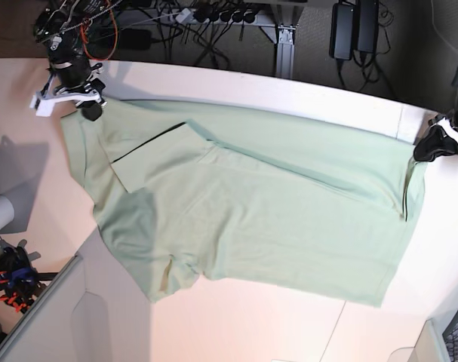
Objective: Fold the T-shirt properly
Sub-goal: 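Drag the shirt further toward the robot and release both grippers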
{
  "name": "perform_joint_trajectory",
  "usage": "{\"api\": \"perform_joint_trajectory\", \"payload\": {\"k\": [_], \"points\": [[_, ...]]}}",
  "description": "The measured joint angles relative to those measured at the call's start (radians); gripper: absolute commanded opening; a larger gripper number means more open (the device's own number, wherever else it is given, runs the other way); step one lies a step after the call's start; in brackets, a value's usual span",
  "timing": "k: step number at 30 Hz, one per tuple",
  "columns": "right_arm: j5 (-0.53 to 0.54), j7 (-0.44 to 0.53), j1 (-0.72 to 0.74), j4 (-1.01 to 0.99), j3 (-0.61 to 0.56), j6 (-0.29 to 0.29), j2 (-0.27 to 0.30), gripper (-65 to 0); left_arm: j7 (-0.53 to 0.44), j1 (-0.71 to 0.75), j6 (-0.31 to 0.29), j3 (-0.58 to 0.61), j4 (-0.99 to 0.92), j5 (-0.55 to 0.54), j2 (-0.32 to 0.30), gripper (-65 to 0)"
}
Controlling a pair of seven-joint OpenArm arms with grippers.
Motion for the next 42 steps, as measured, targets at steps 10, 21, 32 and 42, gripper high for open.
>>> {"api": "perform_joint_trajectory", "payload": {"k": [10,21,32,42], "points": [[0.004,0.003,-0.092,0.024,-0.001,0.000,0.014,-65.0,-0.002,0.100,-0.001,0.000,0.042,-0.001,0.000,-65.0],[-0.019,0.002,-0.111,0.024,-0.002,0.000,0.050,-65.0,-0.018,0.134,-0.002,0.000,0.046,-0.011,0.000,-64.6],[-0.052,0.007,-0.111,0.024,-0.001,0.000,0.052,-29.9,-0.035,0.134,-0.002,-0.002,0.047,-0.016,0.000,-39.2],[-0.053,0.031,-0.108,0.024,0.064,0.000,0.107,-29.9,0.045,0.155,-0.001,-0.110,0.117,-0.079,-0.016,-39.2]]}}
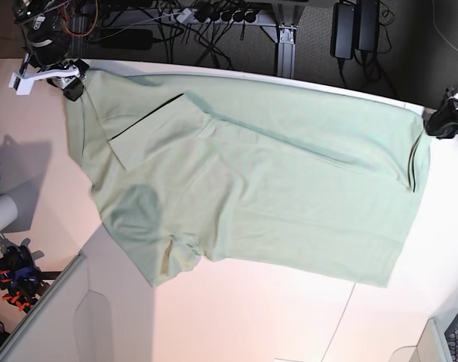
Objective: Fold the T-shirt properly
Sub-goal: 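Drag the shirt further toward the robot and release both grippers, then grasp the shirt's side edges near the hem with both grippers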
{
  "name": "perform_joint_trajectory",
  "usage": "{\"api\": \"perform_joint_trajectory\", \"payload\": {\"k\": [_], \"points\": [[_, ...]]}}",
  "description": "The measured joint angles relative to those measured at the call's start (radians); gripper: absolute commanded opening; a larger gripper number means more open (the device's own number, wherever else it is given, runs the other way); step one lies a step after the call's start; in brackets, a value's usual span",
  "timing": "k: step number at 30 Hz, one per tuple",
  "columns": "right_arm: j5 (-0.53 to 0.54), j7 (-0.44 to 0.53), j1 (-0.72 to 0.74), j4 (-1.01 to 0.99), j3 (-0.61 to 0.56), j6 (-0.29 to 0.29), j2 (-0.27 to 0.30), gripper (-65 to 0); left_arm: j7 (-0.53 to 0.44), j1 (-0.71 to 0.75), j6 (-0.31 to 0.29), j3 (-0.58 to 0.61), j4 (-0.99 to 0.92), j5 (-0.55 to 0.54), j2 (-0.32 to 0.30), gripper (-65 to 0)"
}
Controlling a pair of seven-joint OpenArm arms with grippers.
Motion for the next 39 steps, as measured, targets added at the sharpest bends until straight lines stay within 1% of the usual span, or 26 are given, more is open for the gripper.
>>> {"api": "perform_joint_trajectory", "payload": {"k": [5,10,14,17,20,23,25,27,30,31,34,35,37,39], "points": [[-0.003,0.002,0.032,0.000,0.002,0.000,0.048,-29.9,-0.003,0.001,-0.001,-0.038,0.057,0.003,-0.008,-39.2],[-0.012,0.012,0.102,0.000,0.002,-0.001,0.087,-29.9,-0.069,-0.029,0.000,-0.094,0.080,0.055,-0.011,-39.2],[-0.011,0.025,0.196,-0.008,-0.010,0.000,0.126,-29.9,-0.106,-0.135,0.001,-0.075,0.078,0.136,-0.014,-39.2],[-0.009,0.041,0.272,-0.065,-0.063,0.004,0.155,-29.9,-0.165,-0.220,-0.002,-0.013,0.055,0.237,-0.022,-39.2],[-0.050,0.072,0.377,-0.182,-0.153,0.003,0.172,-29.9,-0.211,-0.313,-0.002,0.083,-0.015,0.352,-0.032,-39.2],[-0.098,0.126,0.521,-0.341,-0.250,0.012,0.179,-29.8,-0.256,-0.411,0.000,0.186,-0.115,0.422,-0.037,-39.2],[-0.149,0.156,0.625,-0.466,-0.304,0.014,0.182,-29.8,-0.269,-0.471,0.000,0.243,-0.187,0.449,-0.037,-39.2],[-0.224,0.188,0.726,-0.608,-0.358,0.012,0.188,-29.8,-0.286,-0.522,0.000,0.288,-0.254,0.465,-0.036,-39.2],[-0.332,0.255,0.850,-0.825,-0.446,0.004,0.192,-29.8,-0.299,-0.595,0.013,0.317,-0.360,0.494,-0.034,-39.2],[-0.353,0.272,0.879,-0.890,-0.475,0.002,0.192,-29.8,-0.300,-0.617,0.028,0.318,-0.396,0.494,-0.035,-39.2],[-0.355,0.290,0.931,-1.043,-0.546,0.006,0.185,-29.8,-0.317,-0.673,0.064,0.317,-0.498,0.494,-0.044,-39.2],[-0.340,0.317,0.937,-1.064,-0.559,0.007,0.182,-29.8,-0.317,-0.691,0.065,0.317,-0.528,0.496,-0.046,-39.2],[-0.353,0.309,0.943,-1.075,-0.582,0.008,0.181,-29.9,-0.346,-0.722,0.069,0.316,-0.579,0.498,-0.045,-39.2],[-0.356,0.325,0.939,-1.076,-0.589,0.008,0.175,-29.9,-0.373,-0.769,0.079,0.319,-0.639,0.518,-0.043,-39.2]]}}
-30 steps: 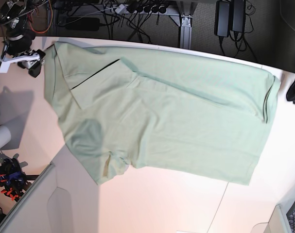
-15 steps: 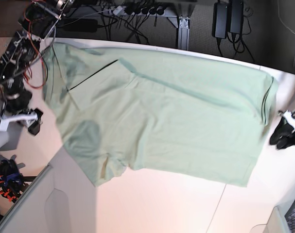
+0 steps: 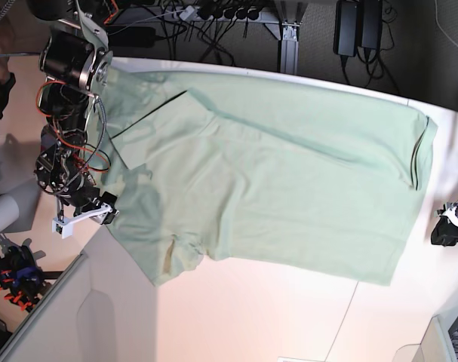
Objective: Fold the T-shirt properly
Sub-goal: 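Grasp the shirt's side edges near the hem with both grippers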
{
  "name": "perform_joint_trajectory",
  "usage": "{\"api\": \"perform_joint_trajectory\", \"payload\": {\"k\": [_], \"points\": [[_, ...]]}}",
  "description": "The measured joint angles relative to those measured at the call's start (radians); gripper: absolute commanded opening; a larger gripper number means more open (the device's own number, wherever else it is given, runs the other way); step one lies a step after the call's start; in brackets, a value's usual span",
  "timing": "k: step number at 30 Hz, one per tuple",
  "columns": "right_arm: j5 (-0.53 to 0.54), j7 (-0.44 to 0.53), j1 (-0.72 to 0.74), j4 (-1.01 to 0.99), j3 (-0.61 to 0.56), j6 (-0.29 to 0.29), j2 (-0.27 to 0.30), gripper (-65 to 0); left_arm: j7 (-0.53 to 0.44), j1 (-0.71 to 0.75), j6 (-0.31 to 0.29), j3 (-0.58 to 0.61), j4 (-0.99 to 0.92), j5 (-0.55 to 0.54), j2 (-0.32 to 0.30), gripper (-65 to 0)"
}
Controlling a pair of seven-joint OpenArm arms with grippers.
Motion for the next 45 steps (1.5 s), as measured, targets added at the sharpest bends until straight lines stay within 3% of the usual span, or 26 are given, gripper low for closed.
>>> {"api": "perform_joint_trajectory", "payload": {"k": [8,11,14,17,25,36,40,42,45], "points": [[0.042,0.029,-0.034,0.006,-0.001,0.007,-0.012,-29.9,-0.164,-0.134,0.063,-0.001,-0.246,0.039,0.021,-39.4],[0.051,0.034,-0.044,0.009,-0.001,0.006,-0.014,-29.9,-0.181,-0.167,0.068,-0.001,-0.290,0.083,0.073,-39.4],[0.056,0.040,-0.058,0.012,-0.001,0.010,-0.014,-29.9,-0.190,-0.186,0.130,0.005,-0.306,0.132,0.139,-39.4],[0.061,0.045,-0.064,0.015,-0.001,0.011,-0.017,-29.9,-0.216,-0.186,0.134,0.029,-0.316,0.142,0.184,-39.4],[0.076,0.047,-0.064,0.015,-0.001,0.011,-0.017,-29.9,-0.217,-0.192,0.142,0.033,-0.337,0.138,0.211,-39.4],[0.124,0.043,-0.064,0.018,-0.001,0.008,-0.017,-29.9,-0.201,-0.197,0.073,0.033,-0.337,0.133,0.251,-39.6],[0.129,0.043,-0.064,0.024,-0.001,0.007,-0.021,-30.3,-0.198,-0.197,0.073,0.033,-0.338,0.130,0.254,-49.7],[0.127,0.044,-0.064,0.025,-0.001,0.007,-0.022,-35.7,-0.194,-0.197,0.073,0.033,-0.338,0.132,0.256,-57.5],[0.128,0.058,-0.064,0.024,-0.001,0.007,-0.025,-57.7,-0.194,-0.196,0.073,0.033,-0.339,0.133,0.256,-65.0]]}}
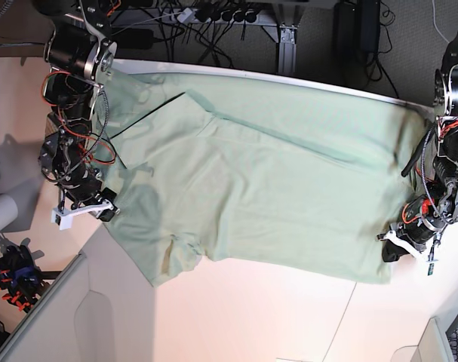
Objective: Fold the T-shirt properly
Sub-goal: 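Grasp the shirt's side edges near the hem with both grippers, then fold the hem half over onto the collar half with both grippers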
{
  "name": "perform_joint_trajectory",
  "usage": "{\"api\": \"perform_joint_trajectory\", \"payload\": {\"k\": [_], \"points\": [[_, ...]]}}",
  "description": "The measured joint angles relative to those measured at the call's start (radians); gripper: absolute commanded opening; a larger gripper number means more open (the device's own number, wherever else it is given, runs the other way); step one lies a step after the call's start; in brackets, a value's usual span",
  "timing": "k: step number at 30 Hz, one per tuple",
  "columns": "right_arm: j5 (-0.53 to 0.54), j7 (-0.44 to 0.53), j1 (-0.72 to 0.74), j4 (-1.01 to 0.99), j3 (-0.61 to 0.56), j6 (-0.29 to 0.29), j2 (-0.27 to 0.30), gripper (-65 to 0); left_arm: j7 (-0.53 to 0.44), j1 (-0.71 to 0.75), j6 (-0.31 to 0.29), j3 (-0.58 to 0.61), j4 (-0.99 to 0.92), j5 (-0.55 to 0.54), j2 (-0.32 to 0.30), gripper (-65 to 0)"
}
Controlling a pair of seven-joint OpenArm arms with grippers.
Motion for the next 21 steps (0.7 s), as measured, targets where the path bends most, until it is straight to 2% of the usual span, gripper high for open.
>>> {"api": "perform_joint_trajectory", "payload": {"k": [1,3,5,7,8,11,14,19,21], "points": [[0.000,0.000,-0.003,0.000,0.000,0.000,-0.002,-65.0,0.000,0.000,0.000,0.000,0.000,0.000,0.000,-65.0],[-0.001,0.006,-0.005,0.000,0.000,0.000,-0.003,-65.0,-0.004,0.000,-0.001,0.000,-0.001,0.000,0.000,-65.0],[-0.028,0.006,-0.005,0.001,0.000,0.000,-0.002,-65.0,-0.012,0.002,-0.053,0.000,-0.003,0.008,-0.005,-65.0],[-0.062,0.001,-0.005,0.018,0.000,0.000,-0.003,-65.0,-0.015,0.007,-0.139,0.001,-0.004,0.009,-0.012,-65.0],[-0.077,-0.008,-0.007,0.031,0.000,0.000,-0.003,-65.0,-0.015,0.011,-0.148,0.003,-0.004,-0.008,-0.016,-65.0],[-0.092,-0.066,-0.021,0.096,0.000,0.001,-0.007,-65.0,-0.011,0.014,-0.146,0.003,-0.004,-0.062,-0.036,-65.0],[-0.108,-0.178,-0.035,0.188,-0.003,0.008,-0.008,-65.0,-0.008,0.023,-0.147,0.003,0.012,-0.086,-0.069,-65.0],[-0.083,-0.198,-0.144,0.426,-0.005,0.012,0.003,-65.0,0.026,0.133,-0.147,0.005,0.175,-0.095,-0.106,-65.0],[-0.053,-0.206,-0.206,0.501,-0.005,0.012,0.014,-65.0,0.077,0.184,-0.148,0.006,0.281,-0.156,-0.122,-65.0]]}}
